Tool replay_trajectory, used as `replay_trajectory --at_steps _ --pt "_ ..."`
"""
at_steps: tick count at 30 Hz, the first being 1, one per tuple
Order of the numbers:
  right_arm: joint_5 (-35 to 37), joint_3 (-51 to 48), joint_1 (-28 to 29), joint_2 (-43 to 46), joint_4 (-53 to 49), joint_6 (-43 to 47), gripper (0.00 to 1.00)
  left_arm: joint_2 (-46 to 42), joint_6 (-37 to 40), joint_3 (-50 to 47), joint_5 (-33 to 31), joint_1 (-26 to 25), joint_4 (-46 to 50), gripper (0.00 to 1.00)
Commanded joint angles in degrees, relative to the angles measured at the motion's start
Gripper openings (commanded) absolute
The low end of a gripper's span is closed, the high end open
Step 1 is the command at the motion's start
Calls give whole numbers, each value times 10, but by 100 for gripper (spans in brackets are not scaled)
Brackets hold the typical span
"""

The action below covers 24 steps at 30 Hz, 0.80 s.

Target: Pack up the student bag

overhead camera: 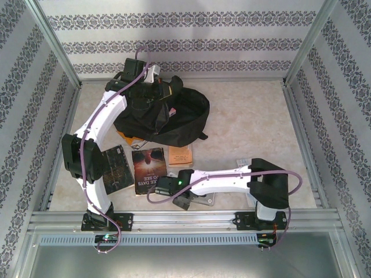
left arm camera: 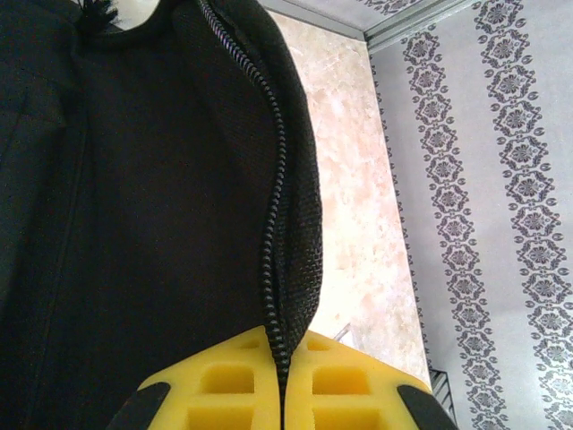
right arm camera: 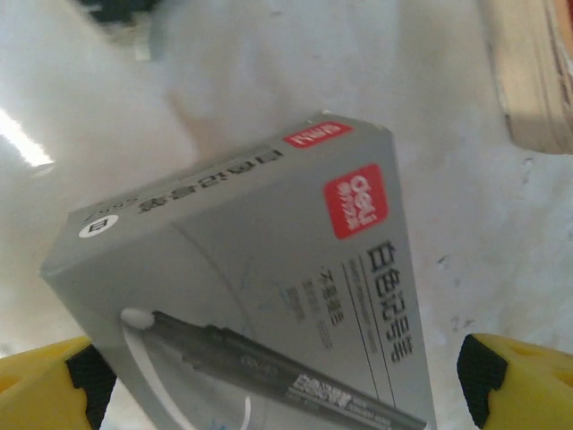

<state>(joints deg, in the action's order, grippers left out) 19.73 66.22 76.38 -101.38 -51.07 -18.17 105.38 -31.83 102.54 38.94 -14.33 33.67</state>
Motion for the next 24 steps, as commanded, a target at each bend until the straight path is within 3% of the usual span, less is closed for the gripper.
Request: replay_trajectory --at_steps 1,4,14,20,24 --pt "70 4 -34 -16 -23 -51 98 -17 -7 -5 23 11 -29 0" --pt "50 -14 -68 -5 0 -62 98 -16 -10 -8 27 14 -34 0" --pt "-116 -79 -177 85 67 -22 98 -10 -17 -10 38 19 -40 0" --pt "-162 -96 -186 87 72 -21 98 -6 -20 -10 46 21 -44 0" --pt "-154 -110 -186 83 74 -23 98 -5 -19 -10 47 22 -44 0"
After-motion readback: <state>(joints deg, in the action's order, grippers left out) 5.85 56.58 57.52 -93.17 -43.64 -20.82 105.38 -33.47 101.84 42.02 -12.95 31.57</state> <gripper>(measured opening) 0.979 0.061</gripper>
